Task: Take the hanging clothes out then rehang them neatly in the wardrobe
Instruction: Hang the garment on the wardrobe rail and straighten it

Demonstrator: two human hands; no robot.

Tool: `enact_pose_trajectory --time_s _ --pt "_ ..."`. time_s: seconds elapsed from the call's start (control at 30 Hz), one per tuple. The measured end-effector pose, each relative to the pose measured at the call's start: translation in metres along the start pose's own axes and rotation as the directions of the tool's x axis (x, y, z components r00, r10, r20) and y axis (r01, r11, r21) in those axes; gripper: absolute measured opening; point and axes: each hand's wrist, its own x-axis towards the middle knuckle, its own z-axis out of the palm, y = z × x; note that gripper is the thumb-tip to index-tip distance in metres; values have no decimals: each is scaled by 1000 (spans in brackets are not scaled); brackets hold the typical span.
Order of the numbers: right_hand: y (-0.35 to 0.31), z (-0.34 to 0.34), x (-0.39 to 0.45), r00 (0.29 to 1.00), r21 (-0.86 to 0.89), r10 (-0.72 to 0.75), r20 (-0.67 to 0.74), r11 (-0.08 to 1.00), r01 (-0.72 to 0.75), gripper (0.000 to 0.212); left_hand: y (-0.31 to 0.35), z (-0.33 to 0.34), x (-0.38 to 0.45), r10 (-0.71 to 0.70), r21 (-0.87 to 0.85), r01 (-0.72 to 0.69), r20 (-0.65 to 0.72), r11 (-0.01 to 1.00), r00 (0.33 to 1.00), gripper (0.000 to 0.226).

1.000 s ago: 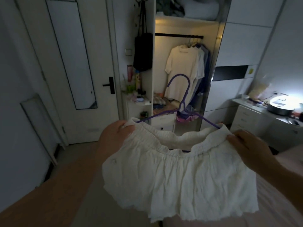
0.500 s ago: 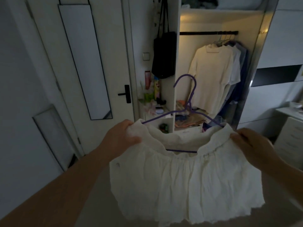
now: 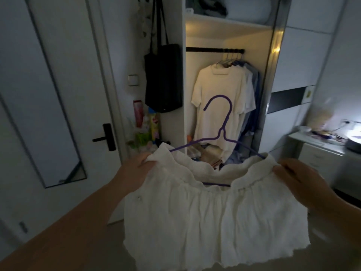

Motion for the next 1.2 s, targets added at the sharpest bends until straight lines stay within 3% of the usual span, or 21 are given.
enact_pose_trajectory --time_s 0.1,0.27,0.37,0.4,0.5,0.57,0.67,0.9,1.2 --pt "-4 4 26 999 -42 41 5 998 -40 12 -5 13 50 -5 -55 11 106 998 994 30" --pt "16 6 60 995 -127 94 -12 987 -95 23 -6 50 122 40 -102 -21 184 995 982 16" --pt "36 10 82 993 -84 113 -43 990 -116 69 0 77 161 27 -108 -6 190 994 981 20" --pt "44 12 91 991 -91 127 -47 987 -131 73 2 86 174 29 -131 -3 193 991 981 18" --pt "68 17 128 989 -125 146 -37 981 -149 38 15 116 214 35 -191 7 215 982 976 17" --pt "92 20 158 991 -140 126 -42 982 -131 45 27 137 245 43 -207 1 207 978 977 17" --pt "129 20 212 990 -145 143 -6 979 -143 21 47 172 300 50 -186 -19 164 982 985 21" --pt "187 25 338 981 -110 186 52 978 -180 25 81 230 410 34 -105 -26 75 994 997 23" --pt "231 70 475 978 -29 211 1 977 -210 23 87 282 557 100 -14 -102 -92 995 991 18"
